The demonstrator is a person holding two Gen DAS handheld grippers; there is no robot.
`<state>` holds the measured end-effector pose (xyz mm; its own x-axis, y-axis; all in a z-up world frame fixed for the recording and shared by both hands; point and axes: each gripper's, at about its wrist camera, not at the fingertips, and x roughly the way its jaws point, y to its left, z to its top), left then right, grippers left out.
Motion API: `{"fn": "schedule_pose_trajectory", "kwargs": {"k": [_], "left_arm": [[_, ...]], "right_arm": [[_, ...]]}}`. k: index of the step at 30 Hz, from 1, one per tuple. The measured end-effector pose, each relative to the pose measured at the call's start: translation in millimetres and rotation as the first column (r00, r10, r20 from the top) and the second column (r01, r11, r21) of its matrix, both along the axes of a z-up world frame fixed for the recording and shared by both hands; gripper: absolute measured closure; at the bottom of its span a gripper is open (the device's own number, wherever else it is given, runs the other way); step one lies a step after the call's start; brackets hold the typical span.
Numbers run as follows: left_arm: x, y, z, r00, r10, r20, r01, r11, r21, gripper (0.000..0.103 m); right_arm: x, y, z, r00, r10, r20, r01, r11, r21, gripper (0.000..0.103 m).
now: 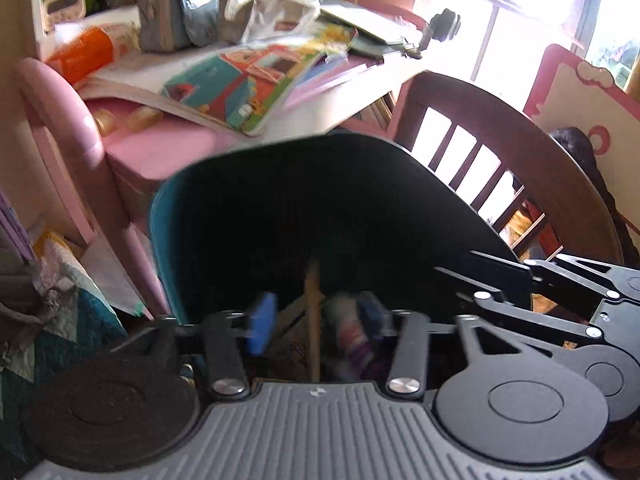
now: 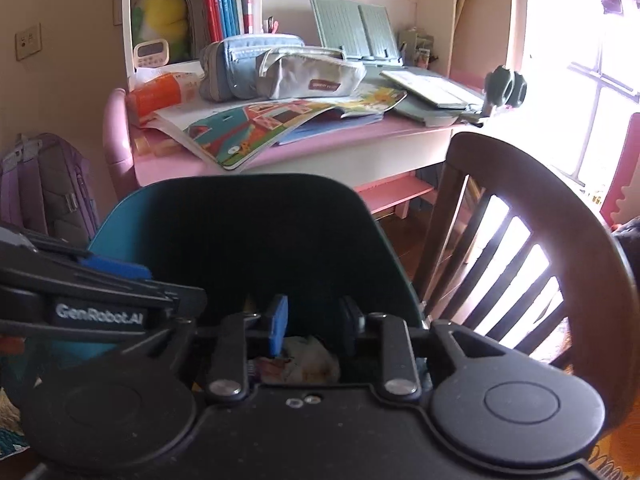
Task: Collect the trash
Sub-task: 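Open both grippers over the wastebasket to drop the stick and bag, then move both open tools back down toward the trash under the bench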
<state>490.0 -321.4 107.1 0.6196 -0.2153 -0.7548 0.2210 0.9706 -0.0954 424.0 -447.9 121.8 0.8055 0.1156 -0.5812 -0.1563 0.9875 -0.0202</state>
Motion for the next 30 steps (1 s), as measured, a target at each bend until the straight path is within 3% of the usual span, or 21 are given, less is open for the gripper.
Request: {"fn": "schedule_pose_trajectory", "kwargs": {"k": [6,16,24,30], "left_arm": [[-15.4,10.3,15.8,0.999,-0.009,0.038,0.01,1.0,-0.028,0.043],[-62.7,46.3,47.6,0.993,0.007,0.116,-0.004,1.0,-0.023,0.037],[-113.0,92.7,66.5,0.985,0.016,0.172,-0.011,1.0,-0.028,0.036],[-149.4,140.3,73.4,0.977,0.047,0.207,-0.041,0.999,-0.034,0.027]], "right_arm": [[-19.8,-1.9,14.5,0.999,0.028,0.03,-0.029,0.999,0.022,0.064],[-65.6,18.0,41.0,0.992,0.085,0.092,-0.087,0.996,0.022,0.061],[-101.8,55.1,58.2,0.979,0.163,0.123,-0.168,0.985,0.032,0.054],[-123.0,98.2,62.1,0.956,0.262,0.129,-0.268,0.963,0.033,0.048]]}}
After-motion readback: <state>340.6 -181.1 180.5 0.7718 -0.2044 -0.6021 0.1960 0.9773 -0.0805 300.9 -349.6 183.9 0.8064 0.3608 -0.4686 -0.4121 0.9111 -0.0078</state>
